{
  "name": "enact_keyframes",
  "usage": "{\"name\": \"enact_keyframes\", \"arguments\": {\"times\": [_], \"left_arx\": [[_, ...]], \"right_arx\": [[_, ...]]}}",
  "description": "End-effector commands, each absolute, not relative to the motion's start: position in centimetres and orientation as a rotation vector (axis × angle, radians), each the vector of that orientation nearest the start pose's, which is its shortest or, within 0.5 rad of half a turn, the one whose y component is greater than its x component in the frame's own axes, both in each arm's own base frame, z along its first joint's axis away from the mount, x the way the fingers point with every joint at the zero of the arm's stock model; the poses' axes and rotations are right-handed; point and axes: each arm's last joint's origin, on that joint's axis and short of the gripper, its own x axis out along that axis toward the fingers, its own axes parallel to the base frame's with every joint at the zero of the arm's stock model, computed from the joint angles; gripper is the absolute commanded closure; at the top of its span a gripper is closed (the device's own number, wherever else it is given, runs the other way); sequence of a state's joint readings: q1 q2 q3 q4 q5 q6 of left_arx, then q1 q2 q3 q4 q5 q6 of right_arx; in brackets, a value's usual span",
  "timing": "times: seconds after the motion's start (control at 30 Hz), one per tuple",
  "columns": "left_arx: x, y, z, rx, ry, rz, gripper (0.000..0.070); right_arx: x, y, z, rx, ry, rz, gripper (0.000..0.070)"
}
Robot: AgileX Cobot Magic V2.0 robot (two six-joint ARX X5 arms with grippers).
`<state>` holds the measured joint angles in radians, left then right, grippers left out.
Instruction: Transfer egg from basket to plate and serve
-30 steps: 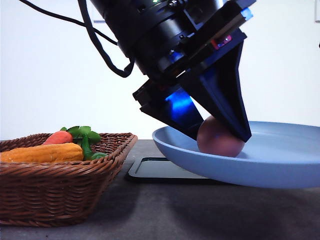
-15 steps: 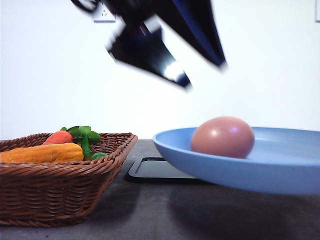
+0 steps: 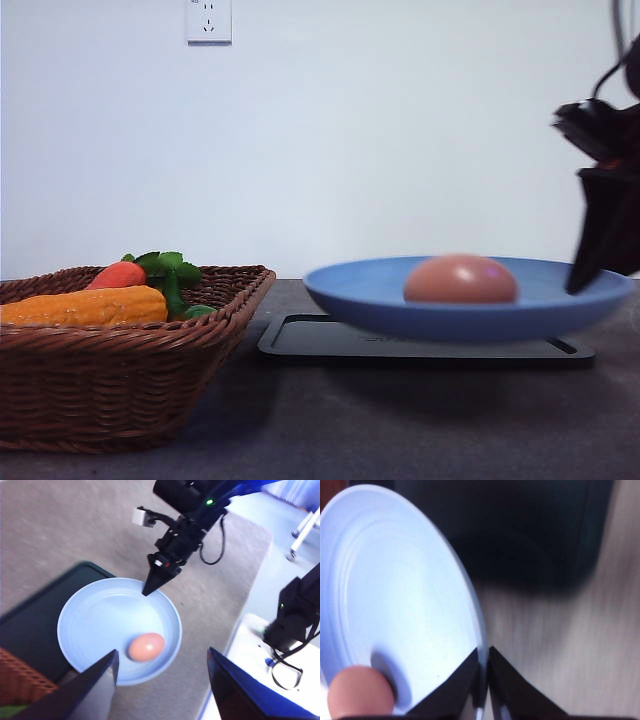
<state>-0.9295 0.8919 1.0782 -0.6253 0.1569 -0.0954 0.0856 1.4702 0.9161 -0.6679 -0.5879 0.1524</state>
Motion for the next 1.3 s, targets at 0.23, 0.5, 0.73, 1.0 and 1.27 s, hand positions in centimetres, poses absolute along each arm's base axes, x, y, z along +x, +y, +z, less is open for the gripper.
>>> {"name": "enact_keyframes", "arguments": {"times": [0.23,0.5,0.73,1.0,1.27], "left_arx": [[8.1,-11.1,38.3,0.103,0.428,-0.934,0.0342],[7.9,-10.8,38.1,0.111,0.449,-0.912,0.0342],[8.0,-10.9,38.1,0.111,0.450,-0.912,0.0342],[8.1,-11.0,38.1,0.110,0.447,-0.912,0.0342],[8.2,-11.2,38.1,0.109,0.444,-0.912,0.0342]], "right_arx": [[34.1,4.6,19.5,0.430,1.227,0.521,0.0700],[37.6,5.0,17.3,0.441,1.251,0.512,0.0700],[37.9,5.0,16.5,0.436,1.267,0.496,0.0688],[38.1,4.8,16.6,0.410,1.253,0.494,0.0468],[38.6,2.7,18.7,0.392,1.234,0.484,0.0468]]}}
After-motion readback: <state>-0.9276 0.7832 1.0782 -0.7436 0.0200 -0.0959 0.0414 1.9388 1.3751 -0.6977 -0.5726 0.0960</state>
